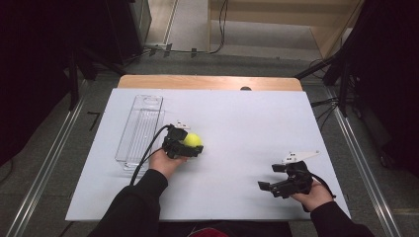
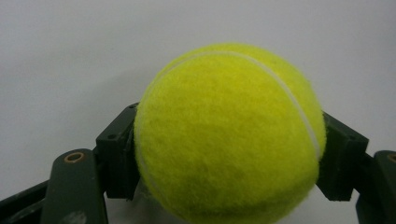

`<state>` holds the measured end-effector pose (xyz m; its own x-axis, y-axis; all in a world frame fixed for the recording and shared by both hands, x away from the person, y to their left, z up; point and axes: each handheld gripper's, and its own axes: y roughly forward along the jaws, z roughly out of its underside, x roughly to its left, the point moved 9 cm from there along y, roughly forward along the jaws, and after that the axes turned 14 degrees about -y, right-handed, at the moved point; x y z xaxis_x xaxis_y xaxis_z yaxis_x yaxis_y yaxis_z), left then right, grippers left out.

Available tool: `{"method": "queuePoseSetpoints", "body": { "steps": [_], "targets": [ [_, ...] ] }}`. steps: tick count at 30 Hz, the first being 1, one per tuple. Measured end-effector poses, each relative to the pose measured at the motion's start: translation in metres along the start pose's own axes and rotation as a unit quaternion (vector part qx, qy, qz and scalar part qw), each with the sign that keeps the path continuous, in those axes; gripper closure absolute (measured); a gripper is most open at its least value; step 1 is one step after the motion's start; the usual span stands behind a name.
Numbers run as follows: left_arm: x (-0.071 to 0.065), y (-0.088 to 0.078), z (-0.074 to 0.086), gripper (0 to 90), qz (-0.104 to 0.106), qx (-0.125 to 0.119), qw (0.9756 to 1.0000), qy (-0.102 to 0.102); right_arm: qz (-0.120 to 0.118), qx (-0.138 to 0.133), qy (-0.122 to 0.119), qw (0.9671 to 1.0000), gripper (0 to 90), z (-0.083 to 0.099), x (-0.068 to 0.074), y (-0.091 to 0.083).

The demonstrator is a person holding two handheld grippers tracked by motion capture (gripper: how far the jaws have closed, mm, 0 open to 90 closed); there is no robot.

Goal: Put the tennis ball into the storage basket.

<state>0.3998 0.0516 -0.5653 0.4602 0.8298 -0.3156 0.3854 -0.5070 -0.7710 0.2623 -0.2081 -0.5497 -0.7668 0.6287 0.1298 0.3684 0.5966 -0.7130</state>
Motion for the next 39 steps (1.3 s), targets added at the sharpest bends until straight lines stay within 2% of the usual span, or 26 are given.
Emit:
{"method": "queuePoseSetpoints", "body": {
  "steps": [11, 16, 25, 28, 39],
  "targets": [
    [0.000, -0.002, -0.002, 25.7, -0.001, -0.002, 1.0000, -0.003, 0.000, 0.000, -0.001, 1.0000, 6.8, 0.000, 0.000, 0.000],
    [0.001, -0.007, -0.005, 25.7, 0.004, -0.009, 0.9999, -0.011, 0.000, 0.000, -0.001, 1.0000, 6.8, 0.000, 0.000, 0.000],
    [-0.001, -0.011, -0.007, 25.7, 0.004, -0.009, 0.9999, -0.008, 0.000, 0.001, -0.001, 1.0000, 6.8, 0.000, 0.000, 0.000],
    [-0.003, -0.013, -0.008, 25.7, 0.009, -0.011, 0.9998, -0.012, 0.000, 0.001, -0.001, 1.0000, 6.8, 0.000, 0.000, 0.000],
    [-0.008, -0.022, -0.014, 25.7, 0.009, -0.013, 0.9999, -0.001, 0.001, 0.001, -0.001, 1.0000, 6.8, 0.000, 0.000, 0.000]
  ]
}}
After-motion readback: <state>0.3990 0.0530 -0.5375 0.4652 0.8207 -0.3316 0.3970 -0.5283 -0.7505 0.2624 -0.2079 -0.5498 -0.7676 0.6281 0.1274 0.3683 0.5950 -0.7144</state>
